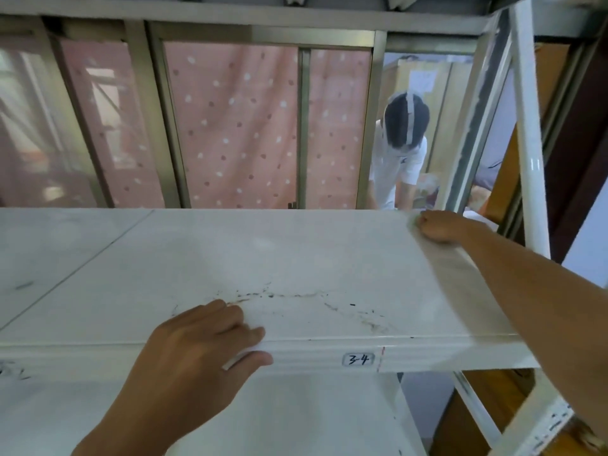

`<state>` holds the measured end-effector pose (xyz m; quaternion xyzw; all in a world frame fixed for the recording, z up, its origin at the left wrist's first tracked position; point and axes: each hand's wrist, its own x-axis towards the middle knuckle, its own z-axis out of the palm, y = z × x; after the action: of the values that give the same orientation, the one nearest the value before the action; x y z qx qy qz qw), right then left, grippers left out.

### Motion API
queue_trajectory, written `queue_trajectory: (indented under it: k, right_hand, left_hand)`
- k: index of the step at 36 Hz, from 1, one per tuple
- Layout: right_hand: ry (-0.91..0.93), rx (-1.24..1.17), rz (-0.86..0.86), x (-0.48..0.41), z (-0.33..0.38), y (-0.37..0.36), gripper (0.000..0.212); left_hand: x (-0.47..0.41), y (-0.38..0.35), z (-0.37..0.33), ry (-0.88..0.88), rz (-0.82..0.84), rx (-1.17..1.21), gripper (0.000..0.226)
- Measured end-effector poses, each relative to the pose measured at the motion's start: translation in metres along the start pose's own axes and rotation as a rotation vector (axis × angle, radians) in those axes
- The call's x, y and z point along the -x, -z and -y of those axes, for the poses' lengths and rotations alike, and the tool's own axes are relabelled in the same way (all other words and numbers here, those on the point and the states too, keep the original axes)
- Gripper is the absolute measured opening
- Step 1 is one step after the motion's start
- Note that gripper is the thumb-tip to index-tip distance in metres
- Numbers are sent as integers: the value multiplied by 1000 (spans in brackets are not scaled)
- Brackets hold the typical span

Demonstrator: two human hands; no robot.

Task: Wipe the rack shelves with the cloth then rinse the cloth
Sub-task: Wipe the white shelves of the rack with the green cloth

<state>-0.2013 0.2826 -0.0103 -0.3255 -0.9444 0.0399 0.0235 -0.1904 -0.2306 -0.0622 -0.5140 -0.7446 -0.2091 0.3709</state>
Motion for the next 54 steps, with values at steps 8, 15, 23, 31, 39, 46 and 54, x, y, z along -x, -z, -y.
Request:
queue_trajectory:
  k: [8,15,23,31,39,46,54]
  right_hand:
    - [433,-37,120,85,154,-2,50]
    - [612,-10,182,156,178,-2,54]
    - [0,-49,36,152,1,12,54]
    - [42,-79,12,204,-5,8,53]
    - [406,-99,60,279,50,1,52]
    - [115,-60,38,267,-22,15,49]
    - [15,-145,-115,280,-25,-3,42]
  left_hand:
    - [9,-7,-3,-5,-62,-42,28]
    - [12,-14,-3,-23,-138,-34,31]
    - [15,-16,-2,27,-83,-3,44]
    - [15,-16,-11,108,-102,-17,43]
    - [18,-20,-13,137,-146,-39,44]
    - [19,-21,-12,137,-106,-104,48]
    - [21,-15,-32,244,-70,-165,37]
